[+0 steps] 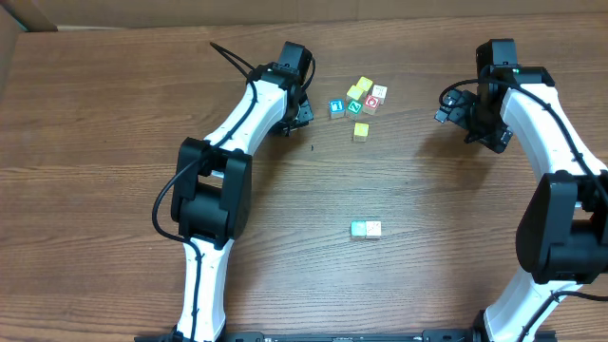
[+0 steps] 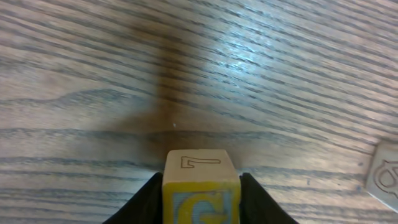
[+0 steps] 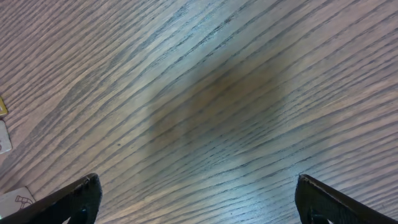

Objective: Flip 4 blocks

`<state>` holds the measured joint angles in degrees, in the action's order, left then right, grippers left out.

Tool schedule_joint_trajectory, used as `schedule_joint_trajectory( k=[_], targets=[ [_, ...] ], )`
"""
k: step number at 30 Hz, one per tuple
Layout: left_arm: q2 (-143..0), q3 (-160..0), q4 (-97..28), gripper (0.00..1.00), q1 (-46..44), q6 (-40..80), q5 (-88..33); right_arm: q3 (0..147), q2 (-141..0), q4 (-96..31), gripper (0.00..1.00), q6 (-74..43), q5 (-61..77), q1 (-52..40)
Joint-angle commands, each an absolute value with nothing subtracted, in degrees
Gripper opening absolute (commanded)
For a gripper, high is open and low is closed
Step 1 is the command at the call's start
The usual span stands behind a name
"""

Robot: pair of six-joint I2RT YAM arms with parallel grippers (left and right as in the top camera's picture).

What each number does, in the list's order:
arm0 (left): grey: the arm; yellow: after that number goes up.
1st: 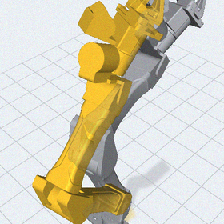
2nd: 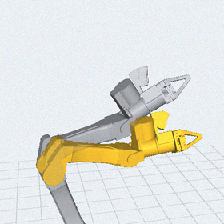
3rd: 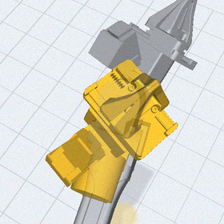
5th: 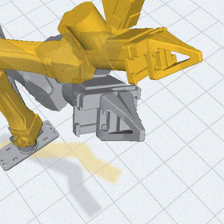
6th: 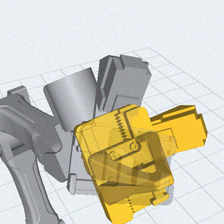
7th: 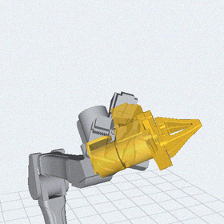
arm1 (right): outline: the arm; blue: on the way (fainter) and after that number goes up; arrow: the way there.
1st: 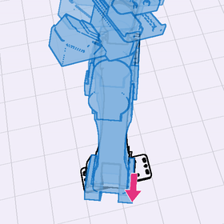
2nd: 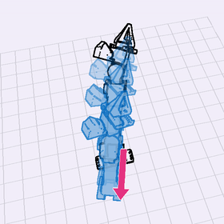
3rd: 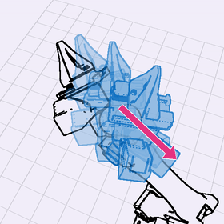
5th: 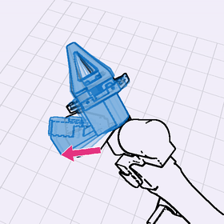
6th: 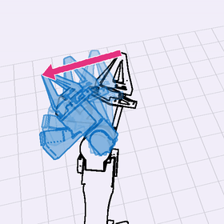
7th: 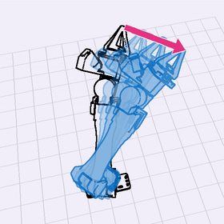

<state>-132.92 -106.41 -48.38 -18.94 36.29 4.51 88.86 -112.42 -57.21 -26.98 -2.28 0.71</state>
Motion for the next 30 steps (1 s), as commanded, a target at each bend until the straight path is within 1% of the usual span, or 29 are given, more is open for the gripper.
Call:
schedule_joint_trajectory(
  k=[1, 4, 8, 12, 19, 21, 22, 23, 25, 26, 27, 30],
  targets=[
    [-133.8, -106.3, -48.3, 0.31, -17.5, 35.9, 0.3, 89.2, -112.4, -57.1, 1.00, -27.4, -2.0, 0.8],
    [-133.8, -106.8, -49.1, 0.29, -16.7, 35.9, -1.2, 89.2, -112.4, -57.1, 1.00, -27.4, -2.0, 0.8],
    [-133.6, -109.4, -53.1, 0.31, -16.3, 34.6, -2.2, 89.2, -112.4, -57.1, 1.00, -27.4, -2.0, 0.8],
    [-133.2, -115.7, -60.7, 0.37, -16.4, 32.7, -1.9, 89.2, -112.4, -57.1, 1.00, -27.4, -2.0, 0.8],
    [-132.9, -128.5, -79.0, 0.38, -18.4, 31.3, -0.6, 89.2, -112.4, -57.1, 1.00, -27.4, -2.0, 0.8],
    [-132.9, -129.4, -82.7, 0.42, -19.0, 31.3, 0.4, 89.2, -112.4, -57.1, 1.00, -27.4, -2.0, 0.8],
    [-133.0, -129.4, -83.9, 0.51, -19.2, 31.3, 0.4, 89.2, -112.4, -57.1, 1.00, -27.4, -2.0, 0.8],
    [-133.1, -129.1, -84.4, 0.65, -19.2, 31.3, 0.1, 89.2, -112.4, -57.1, 1.00, -27.4, -2.0, 0.8],
    [-133.1, -127.4, -83.2, 0.89, -19.2, 31.3, -2.1, 89.2, -112.4, -57.1, 1.00, -27.4, -2.0, 0.8],
    [-133.1, -126.7, -82.1, 0.92, -19.2, 31.3, -3.4, 89.2, -112.4, -57.1, 1.00, -27.4, -2.0, 0.8],
    [-133.1, -126.1, -81.1, 1.00, -19.2, 31.3, -4.8, 89.2, -112.4, -57.1, 1.00, -27.4, -2.0, 0.8],
    [-133.1, -125.8, -77.7, 1.00, -19.0, 27.9, -4.0, 89.2, -112.4, -57.1, 1.00, -27.4, -2.0, 0.8]
  ],
)
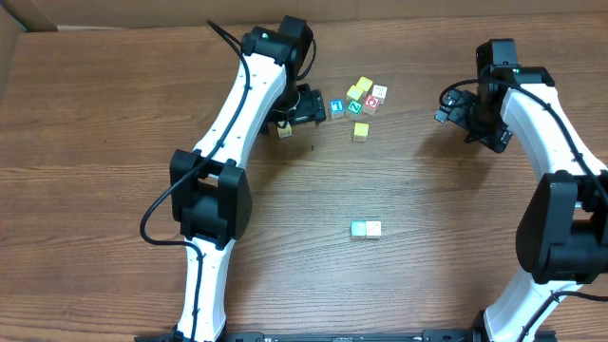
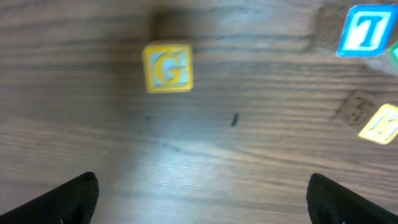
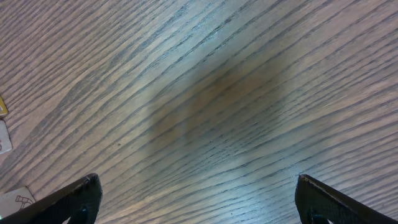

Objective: Flip 4 blocks

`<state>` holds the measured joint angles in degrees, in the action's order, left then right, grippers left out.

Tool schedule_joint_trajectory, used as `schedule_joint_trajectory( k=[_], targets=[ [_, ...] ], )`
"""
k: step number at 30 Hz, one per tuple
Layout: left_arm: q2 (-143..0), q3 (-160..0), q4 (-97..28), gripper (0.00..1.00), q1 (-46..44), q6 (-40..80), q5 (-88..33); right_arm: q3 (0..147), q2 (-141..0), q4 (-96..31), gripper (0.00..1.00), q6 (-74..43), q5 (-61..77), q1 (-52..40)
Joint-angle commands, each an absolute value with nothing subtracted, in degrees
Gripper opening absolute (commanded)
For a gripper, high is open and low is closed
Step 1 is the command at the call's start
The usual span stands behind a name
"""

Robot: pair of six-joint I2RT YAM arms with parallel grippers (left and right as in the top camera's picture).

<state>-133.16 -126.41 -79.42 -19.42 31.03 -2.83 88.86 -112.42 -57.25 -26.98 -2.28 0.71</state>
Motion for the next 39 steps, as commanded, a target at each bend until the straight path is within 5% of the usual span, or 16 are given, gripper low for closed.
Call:
schedule_joint_trajectory(
  k=[1, 2, 4, 5, 9, 11, 12, 21, 23, 25, 26, 39],
  targets=[
    [-133.1, -125.8, -77.0, 1.00, -19.0, 27.8, -3.1, 89.2, -112.4, -57.1, 1.00, -27.4, -2.0, 0.8],
    [-133.1, -125.8, -76.6, 0.88, -19.0, 27.8, -1.7, 89.2, -112.4, -57.1, 1.00, -27.4, -2.0, 0.8],
    [-133.1, -125.7, -76.4, 0.41, -19.2, 27.9, 1.1, 89.2, -112.4, -57.1, 1.00, -27.4, -2.0, 0.8],
    [-133.1, -125.4, -76.4, 0.29, -19.6, 28.6, 2.7, 89.2, -112.4, -57.1, 1.00, -27.4, -2.0, 0.8],
    [-133.7, -123.9, -75.7, 0.37, -19.9, 32.4, 6.8, 89.2, -112.4, -57.1, 1.00, -27.4, -2.0, 0.8],
    [-134.6, -123.9, -75.3, 0.05, -19.1, 32.4, 6.2, 89.2, -112.4, -57.1, 1.00, -27.4, -2.0, 0.8],
    [-134.8, -123.9, -75.1, 0.04, -18.7, 32.3, 5.2, 89.2, -112.4, -57.1, 1.00, -27.4, -2.0, 0.8],
    [-135.2, -125.9, -75.4, 0.04, -13.0, 29.3, -5.8, 89.2, -112.4, -57.1, 1.00, -27.4, -2.0, 0.8],
    [-135.2, -125.9, -75.7, 0.16, -12.3, 27.7, -6.5, 89.2, -112.4, -57.1, 1.00, -27.4, -2.0, 0.8],
    [-135.4, -125.8, -76.4, 0.44, -12.5, 25.3, -7.1, 89.2, -112.4, -57.1, 1.00, -27.4, -2.0, 0.8],
    [-135.5, -125.8, -76.5, 0.49, -12.8, 24.3, -7.0, 89.2, -112.4, -57.1, 1.00, -27.4, -2.0, 0.8],
    [-143.2, -125.7, -72.9, 0.67, -19.5, 29.4, 4.5, 89.2, -112.4, -57.1, 1.00, -27.4, -2.0, 0.8]
  ],
)
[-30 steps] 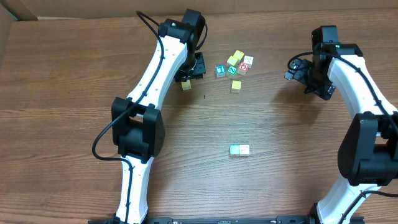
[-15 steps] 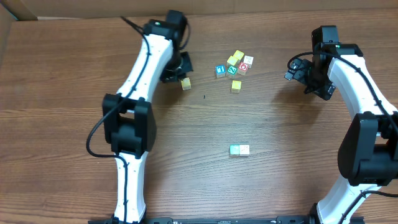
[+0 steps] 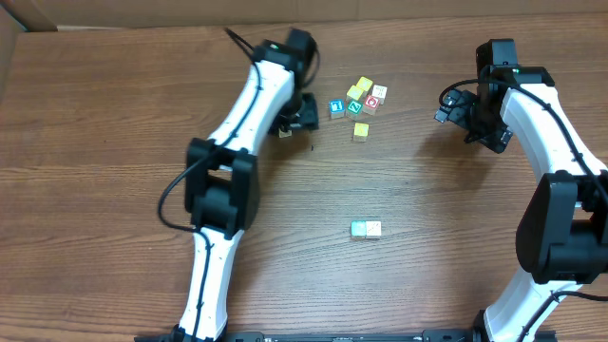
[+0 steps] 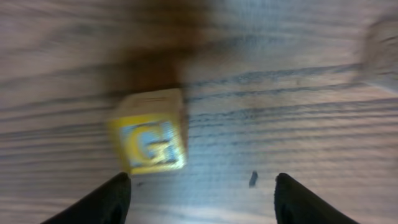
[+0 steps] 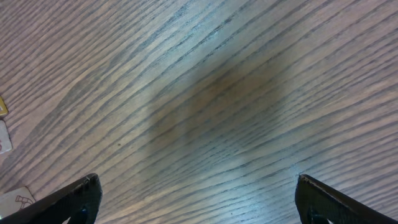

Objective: Flip 4 blocks

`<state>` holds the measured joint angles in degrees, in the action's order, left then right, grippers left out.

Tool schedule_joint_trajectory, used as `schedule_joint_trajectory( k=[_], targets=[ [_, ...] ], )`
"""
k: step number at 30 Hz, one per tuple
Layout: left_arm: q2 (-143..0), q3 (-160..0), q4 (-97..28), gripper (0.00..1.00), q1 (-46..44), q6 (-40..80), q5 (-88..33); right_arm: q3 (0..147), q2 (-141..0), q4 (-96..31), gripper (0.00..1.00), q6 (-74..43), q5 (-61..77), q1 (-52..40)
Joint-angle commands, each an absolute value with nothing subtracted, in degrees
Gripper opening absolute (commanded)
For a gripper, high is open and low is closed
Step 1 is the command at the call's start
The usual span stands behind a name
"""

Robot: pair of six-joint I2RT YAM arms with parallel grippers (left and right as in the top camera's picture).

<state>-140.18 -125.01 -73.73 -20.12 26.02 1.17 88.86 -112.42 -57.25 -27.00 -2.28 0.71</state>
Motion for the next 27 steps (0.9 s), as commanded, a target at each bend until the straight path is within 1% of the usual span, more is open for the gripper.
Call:
schedule_joint_trajectory(
  k=[1, 5, 8, 12, 15, 17, 23, 27],
  targets=[
    [-143.8, -125.7, -72.4, 0.66, -19.3, 30.5, 4.2, 89.2, -112.4, -57.1, 1.00, -27.4, -2.0, 0.8],
    [-143.6, -126.6, -70.9, 0.61, -18.1, 30.5, 2.9, 89.2, -112.4, -57.1, 1.00, -27.4, -2.0, 0.8],
    [-143.5, -130.5, -74.0, 0.62, -17.4, 30.4, 0.6, 89.2, -112.4, -57.1, 1.00, -27.4, -2.0, 0.8],
    [-143.5, -138.0, -79.5, 0.63, -17.3, 29.4, 2.2, 89.2, -112.4, -57.1, 1.00, -27.4, -2.0, 0.8],
    [-143.5, -141.8, -81.4, 0.63, -17.3, 29.4, 2.3, 89.2, -112.4, -57.1, 1.00, -27.4, -2.0, 0.8],
    [-143.5, -142.0, -80.7, 0.63, -17.3, 29.2, 3.1, 89.2, -112.4, -57.1, 1.00, -27.4, -2.0, 0.8],
    [-144.3, -138.1, -77.3, 0.63, -17.3, 22.0, 5.5, 89.2, -112.4, -57.1, 1.00, -27.4, -2.0, 0.8],
    [-145.0, -134.2, -75.6, 0.63, -17.2, 21.8, 7.3, 89.2, -112.4, -57.1, 1.00, -27.4, -2.0, 0.8]
  ],
)
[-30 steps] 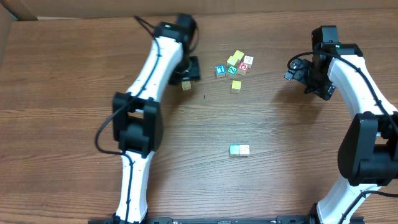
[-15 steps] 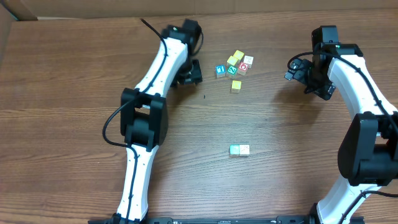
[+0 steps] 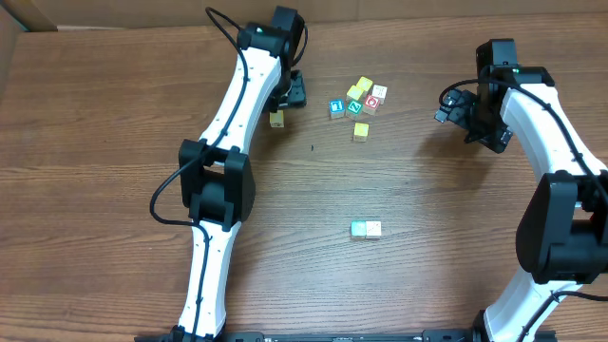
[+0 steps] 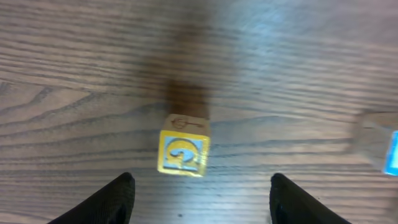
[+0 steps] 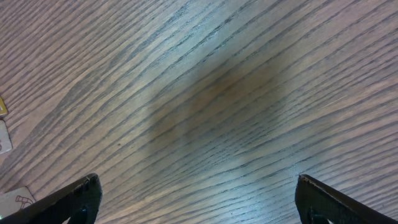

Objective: Flip 4 blocks

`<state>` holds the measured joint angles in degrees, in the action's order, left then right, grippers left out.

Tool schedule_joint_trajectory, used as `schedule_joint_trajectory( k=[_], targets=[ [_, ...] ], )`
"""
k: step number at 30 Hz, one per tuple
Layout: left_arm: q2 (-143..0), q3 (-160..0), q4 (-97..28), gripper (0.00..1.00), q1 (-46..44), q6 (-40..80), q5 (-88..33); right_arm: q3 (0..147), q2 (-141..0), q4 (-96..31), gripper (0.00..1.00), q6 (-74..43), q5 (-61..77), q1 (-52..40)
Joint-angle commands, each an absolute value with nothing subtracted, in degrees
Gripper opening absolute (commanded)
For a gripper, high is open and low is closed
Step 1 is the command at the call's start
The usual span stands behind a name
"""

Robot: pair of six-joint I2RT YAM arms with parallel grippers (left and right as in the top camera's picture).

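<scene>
A yellow block point(image 4: 183, 152) with a blue letter face turned to the camera lies alone on the wooden table point(image 3: 114, 190); overhead it is the yellow block point(image 3: 276, 119) left of the cluster. My left gripper point(image 3: 290, 92) hangs just behind it, open, and in the wrist view the left gripper point(image 4: 202, 186) holds nothing. Several coloured blocks point(image 3: 357, 101) lie in a cluster at the back, one more yellow block point(image 3: 360, 131) just in front of them. My right gripper point(image 3: 454, 109) is open over bare wood to the right, and the right gripper point(image 5: 196, 186) is empty.
A teal and a white block point(image 3: 366, 229) sit side by side near the table's middle front. A blue block point(image 4: 392, 152) shows at the right edge of the left wrist view. Pale blocks point(image 5: 5, 138) peek in at the left edge of the right wrist view.
My left gripper has moved away from the yellow block toward the back of the table, still open. The block now shows uncovered overhead. The right arm has not moved.
My left gripper was shut on the yellow block, low over the table. Then it was open above the block, which lay free with its letter up. Then it was close over the block, open. Now it stands behind it. The right gripper stayed open and still.
</scene>
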<state>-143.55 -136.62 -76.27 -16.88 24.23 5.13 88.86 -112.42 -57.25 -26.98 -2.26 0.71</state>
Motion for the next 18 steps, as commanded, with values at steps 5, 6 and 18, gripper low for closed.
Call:
schedule_joint_trajectory(
  k=[5, 6, 18],
  targets=[
    [-145.1, -129.8, -72.1, 0.56, -16.4, 21.8, 7.5, 89.2, -112.4, -57.1, 1.00, -27.4, -2.0, 0.8],
    [-145.1, -129.8, -71.7, 0.52, -16.3, 21.8, 7.5, 89.2, -112.4, -57.1, 1.00, -27.4, -2.0, 0.8],
    [-145.9, -129.5, -69.6, 0.33, -15.8, 21.2, 7.4, 89.2, -112.4, -57.1, 1.00, -27.4, -2.0, 0.8]
  ],
)
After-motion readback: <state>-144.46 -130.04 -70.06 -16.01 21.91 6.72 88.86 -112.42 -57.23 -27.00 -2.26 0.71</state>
